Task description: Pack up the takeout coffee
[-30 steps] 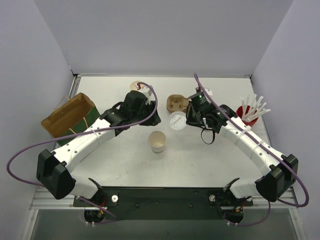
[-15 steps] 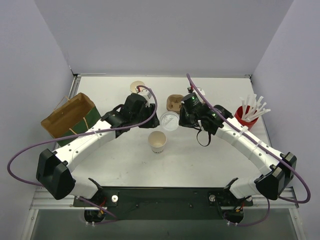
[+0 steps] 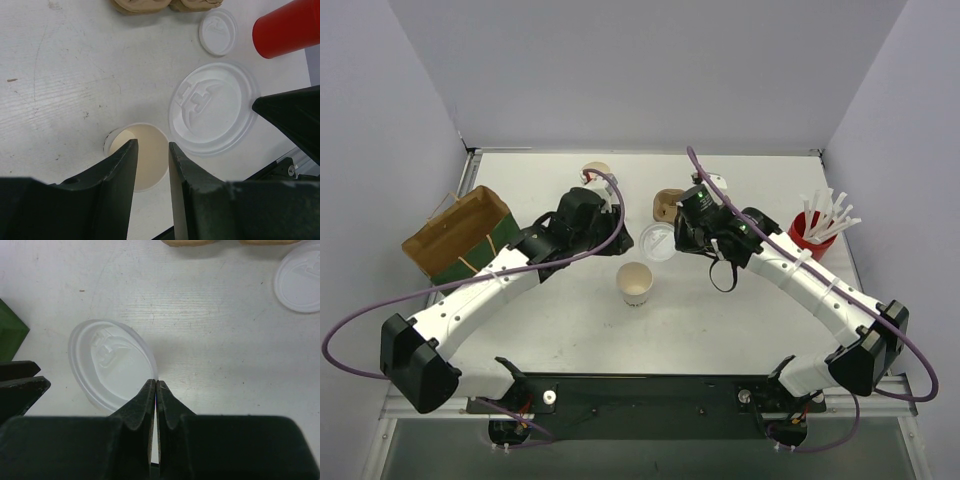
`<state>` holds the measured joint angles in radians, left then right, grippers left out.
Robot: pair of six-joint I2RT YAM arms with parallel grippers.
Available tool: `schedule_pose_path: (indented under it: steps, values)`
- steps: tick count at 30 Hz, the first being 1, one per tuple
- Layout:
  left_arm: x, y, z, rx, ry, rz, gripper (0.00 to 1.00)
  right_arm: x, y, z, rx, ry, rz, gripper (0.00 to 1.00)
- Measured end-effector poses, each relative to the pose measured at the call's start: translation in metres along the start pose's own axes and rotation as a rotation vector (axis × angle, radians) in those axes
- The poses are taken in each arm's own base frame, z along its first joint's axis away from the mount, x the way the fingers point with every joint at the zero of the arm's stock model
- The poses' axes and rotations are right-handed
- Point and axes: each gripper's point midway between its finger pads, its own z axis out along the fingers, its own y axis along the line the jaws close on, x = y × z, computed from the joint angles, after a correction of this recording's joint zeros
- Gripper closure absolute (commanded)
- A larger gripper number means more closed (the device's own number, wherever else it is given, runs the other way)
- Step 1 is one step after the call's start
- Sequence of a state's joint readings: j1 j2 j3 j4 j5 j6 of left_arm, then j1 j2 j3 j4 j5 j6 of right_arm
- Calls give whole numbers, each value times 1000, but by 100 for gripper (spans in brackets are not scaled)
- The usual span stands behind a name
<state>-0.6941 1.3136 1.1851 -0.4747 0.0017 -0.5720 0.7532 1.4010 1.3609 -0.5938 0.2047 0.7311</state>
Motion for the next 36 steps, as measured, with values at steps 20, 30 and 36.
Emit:
schedule_pose_path:
  steps: [20,30,36]
  values:
    - [15,0,17,-9,54,9,57,3,14,-2,-13,2,-31,100]
    - [15,0,17,-9,54,9,57,4,16,-2,-10,5,-37,100]
    - [14,0,19,-7,51,9,59,2,20,-5,-20,-3,-40,100]
